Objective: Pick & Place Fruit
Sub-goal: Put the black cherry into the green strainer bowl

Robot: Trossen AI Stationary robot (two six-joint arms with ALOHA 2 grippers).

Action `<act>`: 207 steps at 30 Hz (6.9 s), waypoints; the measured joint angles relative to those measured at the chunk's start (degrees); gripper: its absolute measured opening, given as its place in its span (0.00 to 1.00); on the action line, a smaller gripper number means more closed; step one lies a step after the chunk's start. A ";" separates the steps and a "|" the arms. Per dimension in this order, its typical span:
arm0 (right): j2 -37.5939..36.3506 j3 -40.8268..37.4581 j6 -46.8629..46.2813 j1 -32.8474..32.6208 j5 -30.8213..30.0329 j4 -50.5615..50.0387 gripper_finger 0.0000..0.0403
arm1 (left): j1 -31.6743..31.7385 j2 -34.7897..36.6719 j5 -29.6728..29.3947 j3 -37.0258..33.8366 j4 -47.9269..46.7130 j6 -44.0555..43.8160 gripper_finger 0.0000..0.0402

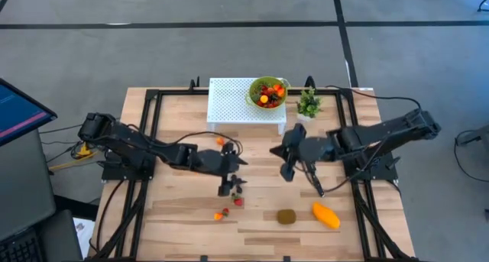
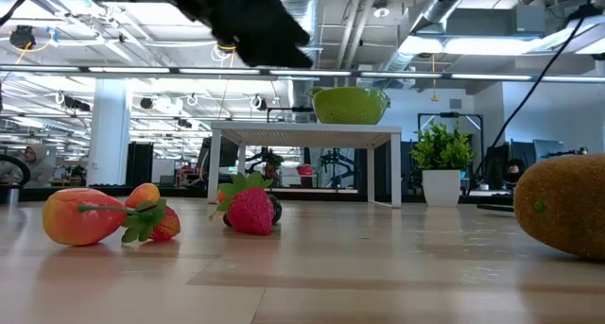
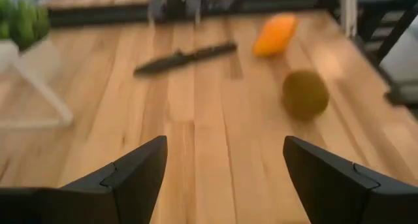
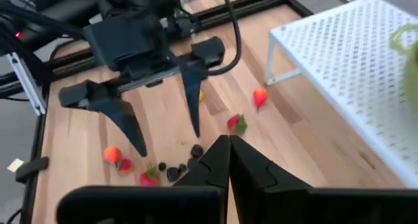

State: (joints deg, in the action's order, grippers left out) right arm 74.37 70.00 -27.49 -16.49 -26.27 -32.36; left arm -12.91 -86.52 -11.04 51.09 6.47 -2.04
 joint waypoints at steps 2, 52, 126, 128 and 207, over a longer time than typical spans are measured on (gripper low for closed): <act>1.45 0.01 -1.63 -1.59 -1.52 -0.24 0.01 | -1.45 0.00 -2.40 0.00 -2.50 -2.51 0.75; 8.39 0.00 -3.62 -4.83 -9.00 -0.65 0.00 | -6.99 -13.62 -15.42 -10.84 -1.38 -32.85 0.58; 8.43 -0.04 -5.06 6.02 12.40 13.96 0.67 | -4.68 10.36 -31.75 -0.51 18.96 135.00 0.00; 8.43 -0.04 -4.91 6.84 13.47 15.85 0.70 | -4.52 10.12 -31.02 -0.46 18.82 135.40 0.00; 8.43 0.00 -1.94 10.72 15.00 20.15 0.29 | -0.22 5.65 -22.25 -0.04 26.76 116.46 0.35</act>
State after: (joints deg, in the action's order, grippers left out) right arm 82.81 69.99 -29.43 -5.77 -11.27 -12.21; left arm -13.12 -80.88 -33.29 51.05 33.23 114.41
